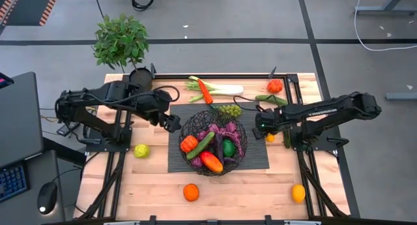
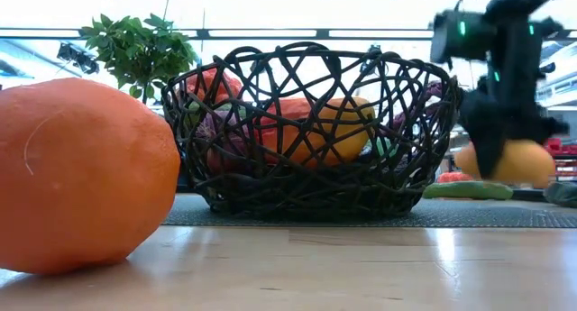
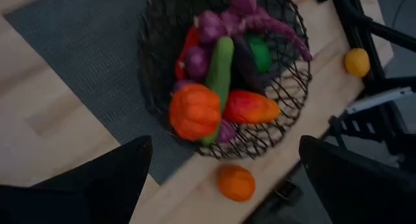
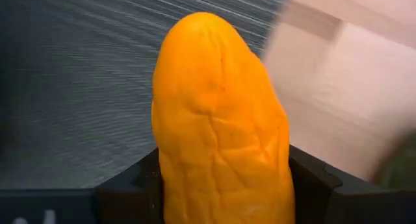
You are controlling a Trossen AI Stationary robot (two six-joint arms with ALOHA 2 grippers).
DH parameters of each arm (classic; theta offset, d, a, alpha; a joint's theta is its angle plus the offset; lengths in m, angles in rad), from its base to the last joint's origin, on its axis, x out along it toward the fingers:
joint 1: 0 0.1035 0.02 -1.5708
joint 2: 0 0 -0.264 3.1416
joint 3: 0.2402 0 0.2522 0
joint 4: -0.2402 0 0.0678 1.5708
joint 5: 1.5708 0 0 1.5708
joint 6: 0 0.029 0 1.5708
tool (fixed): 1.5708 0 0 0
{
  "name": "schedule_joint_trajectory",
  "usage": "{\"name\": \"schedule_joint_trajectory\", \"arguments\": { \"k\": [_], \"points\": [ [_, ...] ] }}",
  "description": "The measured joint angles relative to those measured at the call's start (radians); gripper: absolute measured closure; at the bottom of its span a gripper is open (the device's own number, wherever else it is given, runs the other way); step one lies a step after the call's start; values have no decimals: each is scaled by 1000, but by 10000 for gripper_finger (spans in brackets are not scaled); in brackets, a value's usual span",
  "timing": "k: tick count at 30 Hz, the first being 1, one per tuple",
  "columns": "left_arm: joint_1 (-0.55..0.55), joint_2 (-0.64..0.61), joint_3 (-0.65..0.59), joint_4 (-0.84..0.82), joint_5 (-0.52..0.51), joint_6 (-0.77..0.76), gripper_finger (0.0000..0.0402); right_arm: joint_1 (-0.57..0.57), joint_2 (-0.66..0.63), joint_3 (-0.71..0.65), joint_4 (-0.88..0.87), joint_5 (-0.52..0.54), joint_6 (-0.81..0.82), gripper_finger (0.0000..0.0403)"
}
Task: Build produce basket
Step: Put the yellow mango into the black wire basket
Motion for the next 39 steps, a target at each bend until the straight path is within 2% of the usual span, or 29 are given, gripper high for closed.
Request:
{"name": "schedule_joint_trajectory", "arguments": {
  "k": [4,7,12,16,26,31,39],
  "points": [
    [-20,0,1,13,12,-2,6,45,-45,174,-120,57,9,184],
    [-22,1,33,16,9,67,6,71,-55,326,-194,108,0,184],
    [-14,0,71,15,7,186,5,106,-23,487,-38,116,-87,184],
    [-14,0,81,27,8,222,5,125,57,517,116,90,-151,184],
    [-14,0,81,115,8,218,5,136,218,521,245,-5,-87,162],
    [-14,0,81,156,8,217,5,136,248,522,337,-51,-107,150],
    [-14,0,81,212,8,215,5,136,242,522,327,-66,-113,147]
  ]
}}
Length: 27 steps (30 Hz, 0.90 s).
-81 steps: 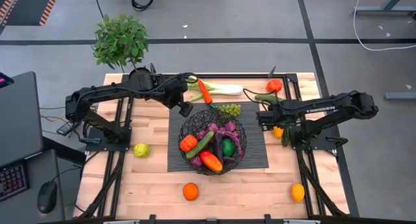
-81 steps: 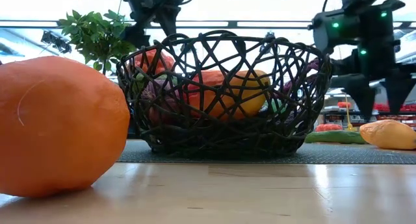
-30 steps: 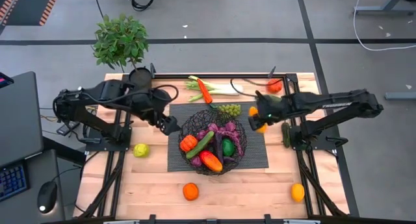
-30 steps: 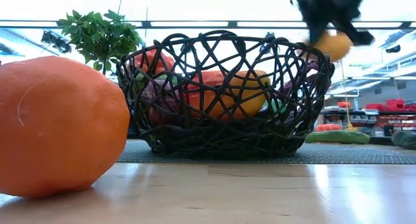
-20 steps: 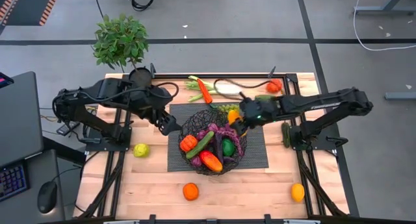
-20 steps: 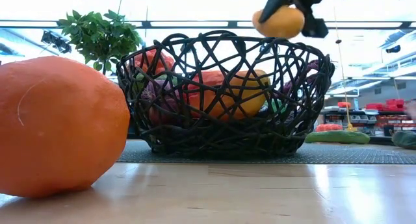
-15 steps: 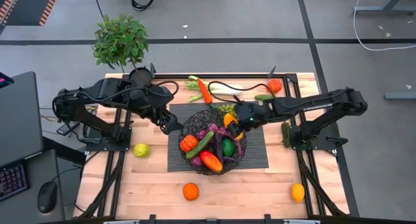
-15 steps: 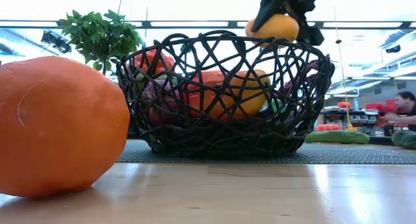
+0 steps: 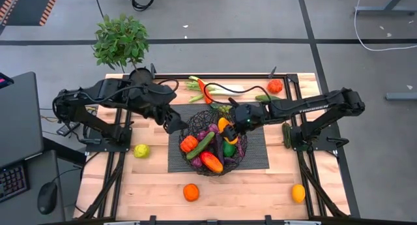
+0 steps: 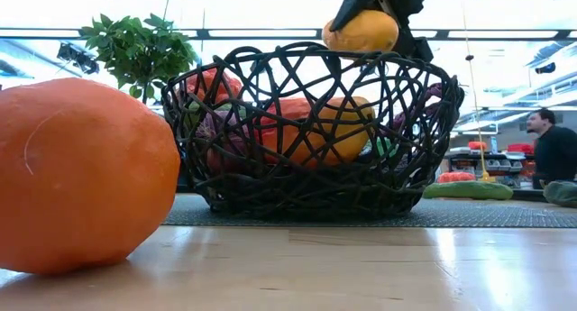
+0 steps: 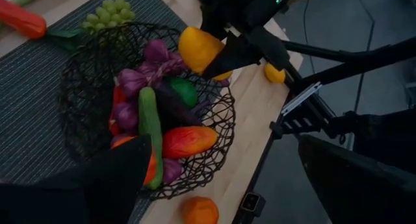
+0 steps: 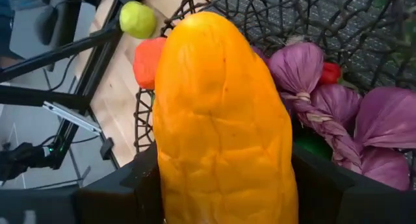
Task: Build produce basket
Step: Put the yellow mango into the black wire basket
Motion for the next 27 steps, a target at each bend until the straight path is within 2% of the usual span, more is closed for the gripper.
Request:
{"name": "schedule_joint_trajectory", "arguments": {
  "k": [19,27],
  "points": [
    [0,0,0,41,0,2,5,3,-2,0,-25,2,-44,146],
    [0,0,0,42,0,2,5,-14,-79,0,-20,61,-94,146]
  ]
}}
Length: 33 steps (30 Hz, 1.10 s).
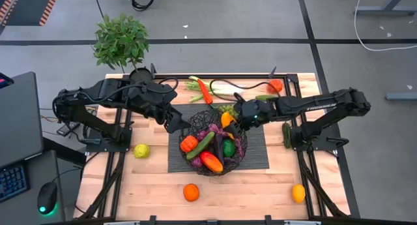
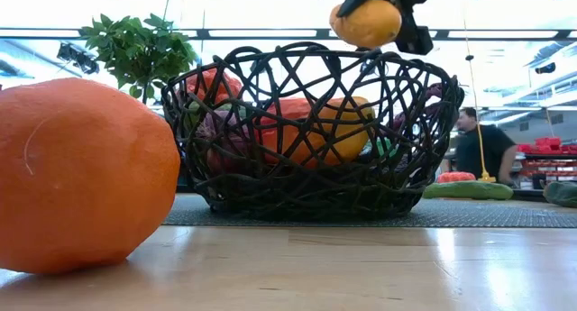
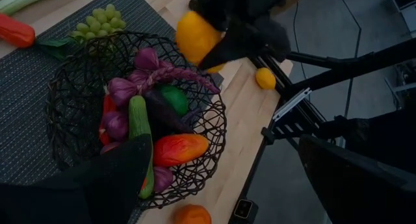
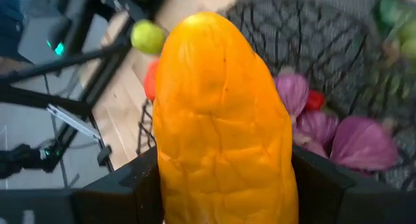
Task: Build produce basket
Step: Put the yellow mango into the black wire basket, then put the green cucumber into the black wire basket
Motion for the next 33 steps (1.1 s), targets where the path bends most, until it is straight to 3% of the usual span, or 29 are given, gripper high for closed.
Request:
{"name": "schedule_joint_trajectory", "arguments": {
  "k": [8,18,26,33],
  "points": [
    [0,0,0,0,0,0,5,-6,0,0,11,-69,-56,131],
    [0,0,0,2,0,-11,5,-16,3,0,1,-10,-2,11],
    [0,0,0,8,0,-30,5,-42,-4,0,-83,-7,16,25],
    [0,0,0,7,0,-67,5,-147,-62,0,-196,8,8,19]
  ]
}}
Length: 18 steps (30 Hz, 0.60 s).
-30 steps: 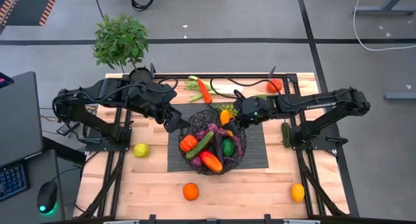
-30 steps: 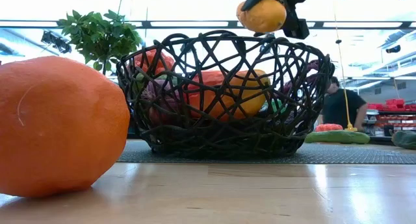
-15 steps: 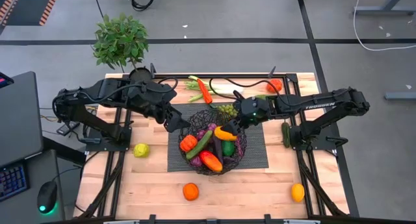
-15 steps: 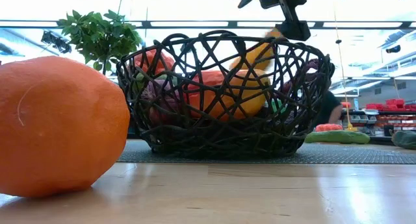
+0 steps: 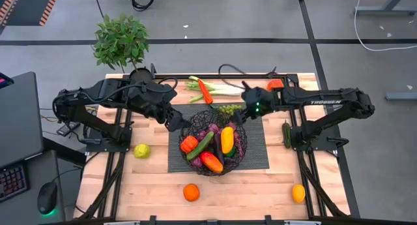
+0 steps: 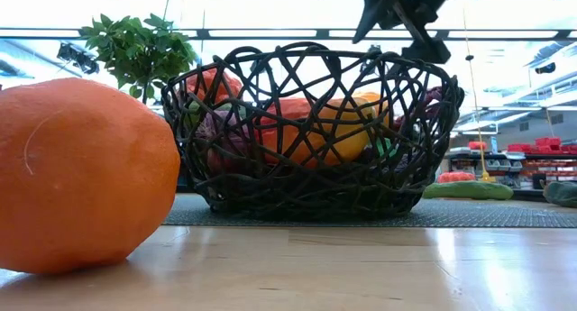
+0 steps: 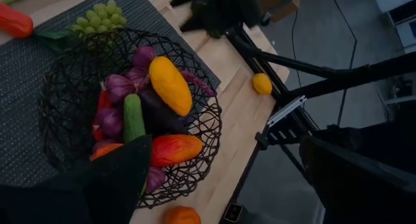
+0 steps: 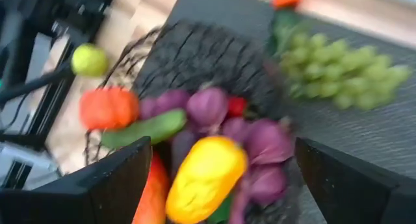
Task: Build produce basket
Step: Put the green cucumber into the black wire basket
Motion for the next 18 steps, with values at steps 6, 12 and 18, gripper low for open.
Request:
{"name": "schedule_joint_trajectory", "arguments": {
  "k": [6,12,18],
  "points": [
    [-12,9,1,1,-5,5,5,-122,14,1,-53,20,-161,19],
    [15,19,1,4,-10,-27,5,-327,36,0,-252,24,-286,19],
    [71,26,0,3,-23,-23,5,-526,82,0,-357,-2,-484,22]
  ]
}}
